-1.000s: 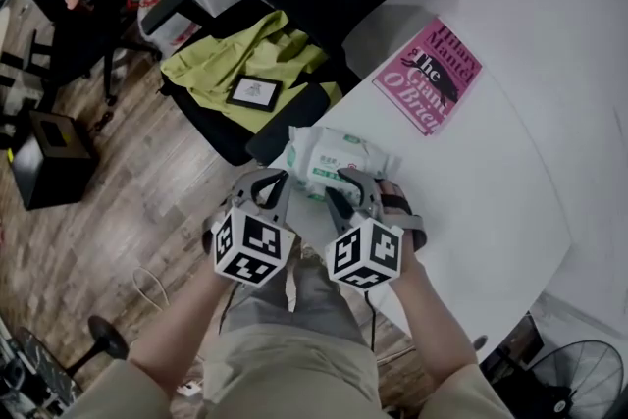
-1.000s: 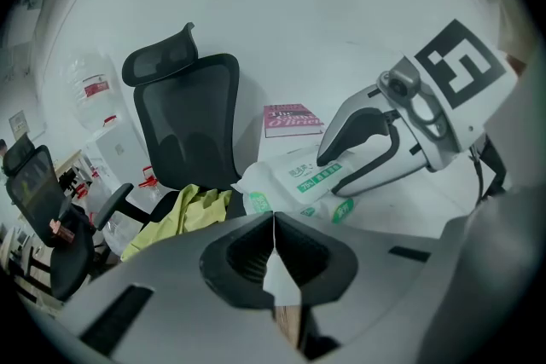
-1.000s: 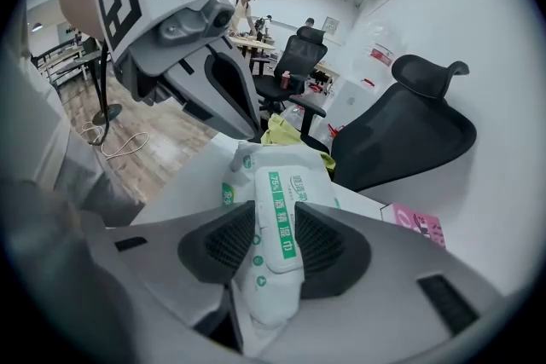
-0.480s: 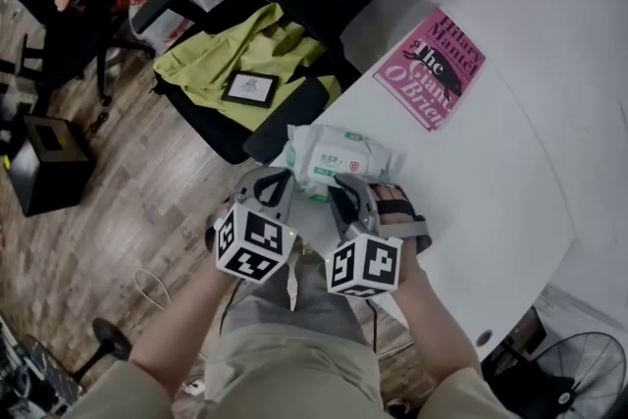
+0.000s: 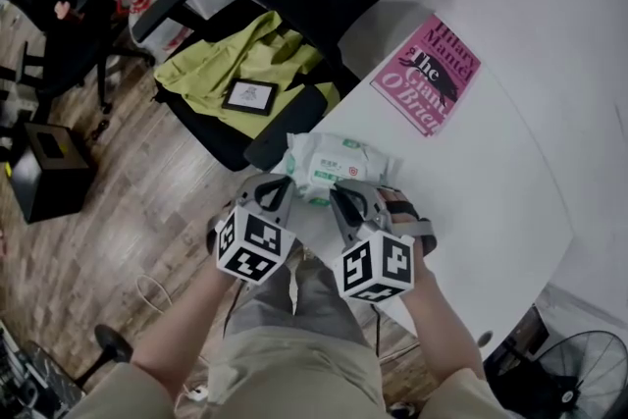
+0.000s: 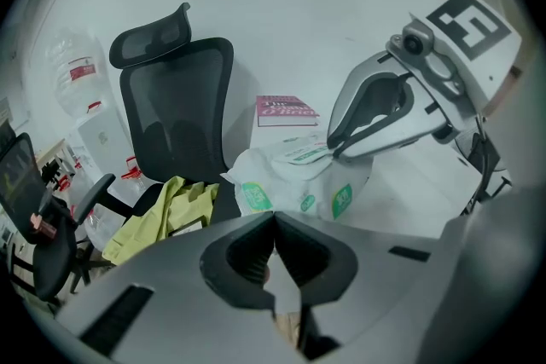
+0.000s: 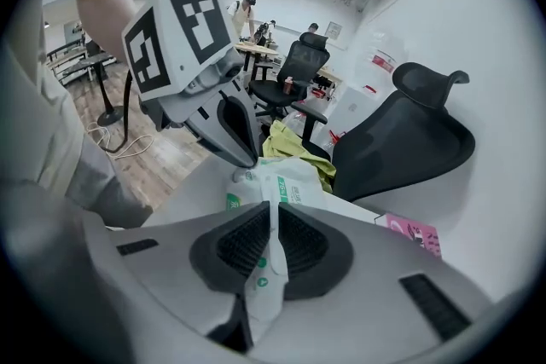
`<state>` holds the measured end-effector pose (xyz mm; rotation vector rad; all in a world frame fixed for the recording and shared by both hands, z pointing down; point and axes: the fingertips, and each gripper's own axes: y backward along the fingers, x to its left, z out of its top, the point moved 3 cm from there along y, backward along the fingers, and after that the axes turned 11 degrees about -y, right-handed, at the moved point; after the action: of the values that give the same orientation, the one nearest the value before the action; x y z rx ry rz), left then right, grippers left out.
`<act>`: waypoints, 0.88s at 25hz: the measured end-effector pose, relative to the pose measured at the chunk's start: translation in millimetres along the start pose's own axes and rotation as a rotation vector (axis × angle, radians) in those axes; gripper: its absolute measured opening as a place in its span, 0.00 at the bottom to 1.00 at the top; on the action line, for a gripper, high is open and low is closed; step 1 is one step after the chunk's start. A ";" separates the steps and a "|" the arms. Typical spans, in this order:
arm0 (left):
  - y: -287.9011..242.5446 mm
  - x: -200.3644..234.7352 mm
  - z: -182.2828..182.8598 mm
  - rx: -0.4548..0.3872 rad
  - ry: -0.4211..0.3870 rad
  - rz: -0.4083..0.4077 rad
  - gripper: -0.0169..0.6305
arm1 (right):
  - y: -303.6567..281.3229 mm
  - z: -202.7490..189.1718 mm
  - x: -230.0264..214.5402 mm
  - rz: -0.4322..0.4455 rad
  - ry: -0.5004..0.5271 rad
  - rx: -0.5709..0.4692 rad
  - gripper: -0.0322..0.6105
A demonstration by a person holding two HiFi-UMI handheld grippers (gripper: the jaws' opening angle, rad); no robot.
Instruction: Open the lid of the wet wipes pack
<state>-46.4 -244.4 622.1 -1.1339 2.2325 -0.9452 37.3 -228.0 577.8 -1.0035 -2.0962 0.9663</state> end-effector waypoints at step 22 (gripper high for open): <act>-4.9 -2.8 0.3 -0.009 -0.031 -0.006 0.06 | -12.5 17.7 -95.3 -0.071 -0.163 -0.141 0.10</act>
<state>-42.2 -244.3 625.8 -1.1527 2.2125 -0.9148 69.0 -318.4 558.3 -0.9386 -2.3469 0.9015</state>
